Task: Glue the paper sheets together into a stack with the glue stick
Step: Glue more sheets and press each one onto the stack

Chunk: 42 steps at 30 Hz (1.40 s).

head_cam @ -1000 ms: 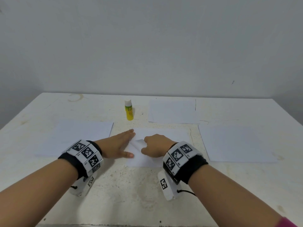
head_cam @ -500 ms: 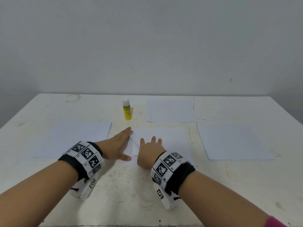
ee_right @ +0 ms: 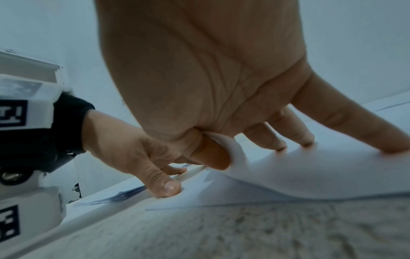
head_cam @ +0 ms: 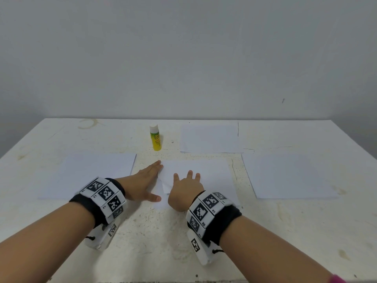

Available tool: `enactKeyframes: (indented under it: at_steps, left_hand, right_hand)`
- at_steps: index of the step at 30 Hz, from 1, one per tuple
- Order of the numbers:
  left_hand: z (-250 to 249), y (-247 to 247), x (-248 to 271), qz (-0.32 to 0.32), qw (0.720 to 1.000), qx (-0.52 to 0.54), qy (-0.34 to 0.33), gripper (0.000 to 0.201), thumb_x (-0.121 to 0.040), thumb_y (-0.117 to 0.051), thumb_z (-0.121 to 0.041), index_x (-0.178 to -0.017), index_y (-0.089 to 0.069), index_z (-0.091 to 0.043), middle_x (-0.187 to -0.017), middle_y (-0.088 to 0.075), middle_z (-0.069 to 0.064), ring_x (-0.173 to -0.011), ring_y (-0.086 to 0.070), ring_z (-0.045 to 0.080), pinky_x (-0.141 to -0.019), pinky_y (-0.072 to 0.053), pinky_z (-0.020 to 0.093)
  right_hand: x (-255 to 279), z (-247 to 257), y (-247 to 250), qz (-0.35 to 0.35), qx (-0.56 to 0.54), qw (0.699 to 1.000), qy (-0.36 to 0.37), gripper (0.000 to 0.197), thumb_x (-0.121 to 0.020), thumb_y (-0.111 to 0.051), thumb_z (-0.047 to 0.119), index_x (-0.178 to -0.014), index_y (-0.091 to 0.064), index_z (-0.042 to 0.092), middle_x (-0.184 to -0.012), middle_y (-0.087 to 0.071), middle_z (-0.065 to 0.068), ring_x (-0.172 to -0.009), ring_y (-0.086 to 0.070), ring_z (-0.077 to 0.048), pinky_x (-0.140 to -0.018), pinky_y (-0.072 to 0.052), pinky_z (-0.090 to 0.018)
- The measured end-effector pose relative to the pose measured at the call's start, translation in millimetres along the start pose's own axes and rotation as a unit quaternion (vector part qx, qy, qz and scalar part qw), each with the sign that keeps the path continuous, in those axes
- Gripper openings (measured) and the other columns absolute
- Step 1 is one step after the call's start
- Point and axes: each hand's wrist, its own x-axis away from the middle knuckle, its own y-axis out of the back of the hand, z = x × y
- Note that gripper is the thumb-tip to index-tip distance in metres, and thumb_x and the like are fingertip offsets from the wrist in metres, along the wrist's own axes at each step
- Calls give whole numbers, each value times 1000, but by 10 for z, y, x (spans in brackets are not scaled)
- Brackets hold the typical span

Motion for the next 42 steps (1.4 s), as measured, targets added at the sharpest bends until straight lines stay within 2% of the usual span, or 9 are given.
enactKeyframes:
  at_steps: [8,17,21,25,28,35,37,39,42]
  left_hand:
    - [-27,15,24,6,1000,-12,1,103,-90,-57,-49,-150,17,-10,-157,27,2,-146,14,14,-121,-3,37]
    - [-38,21,12,8,999,-37,6,99,-91,-54,-51,-152,13,-10,-158,23,2,-147,10,15,-120,-2,31]
    - [-16,50,21,-10,999,-47,5,100,-89,-60,-46,-152,8,-12,-160,17,0,-148,4,14,-118,-5,26]
    - [-6,116,41,3,999,-52,5,104,-86,-65,-47,-153,7,-13,-160,14,-2,-148,2,13,-117,-6,25]
    - [5,145,56,10,998,-54,6,100,-88,-63,-45,-153,5,-14,-160,13,-3,-148,2,12,-116,-5,24]
    - [-11,186,44,-3,1000,-11,7,64,-101,-41,-18,-154,-3,-12,-161,7,1,-148,1,13,-116,-1,22]
    - [1,171,28,-9,1000,-4,8,64,-102,-40,-26,-154,-5,-14,-161,6,0,-148,1,12,-117,-1,23]
    - [4,131,17,-12,1000,-11,15,76,-97,-43,-48,-154,-3,-16,-161,7,-5,-148,0,11,-118,-3,26]
    - [-4,85,12,-10,999,-33,24,114,-69,-39,-84,-154,-2,-18,-160,9,-9,-147,-2,10,-119,-9,30]
  right_hand:
    - [-123,25,-46,-2,12,1000,-5,78,-97,-40,41,-153,8,17,-157,5,-24,-145,12,-37,-118,5,-51]
    - [78,-1,7,-8,10,1000,12,81,-96,-44,44,-153,5,16,-158,4,-23,-146,7,-39,-118,-1,-49]
    - [203,-51,85,-7,23,999,49,98,-87,-58,54,-153,0,11,-157,-7,-25,-146,4,-40,-118,-3,-50]
    - [285,-100,153,-3,17,996,83,113,-77,-72,53,-153,3,16,-156,-13,-25,-145,-4,-42,-115,-12,-53]
    - [306,-121,166,-8,0,996,93,104,-78,-71,51,-151,-6,16,-152,-23,-22,-143,-12,-41,-114,-18,-52]
    - [237,-132,156,-15,-12,996,86,67,-95,-52,45,-148,-22,15,-148,-32,-21,-141,-21,-38,-113,-23,-47]
    - [208,-118,128,-32,-6,996,85,59,-98,-49,36,-146,-23,15,-146,-34,-20,-140,-22,-39,-113,-24,-48]
    - [175,-100,80,-51,15,995,80,55,-98,-49,27,-145,-24,15,-142,-39,-20,-138,-23,-39,-113,-25,-48]
    - [96,-81,9,-64,44,994,76,53,-97,-51,24,-142,-24,14,-135,-47,-19,-138,-22,-39,-112,-24,-49]
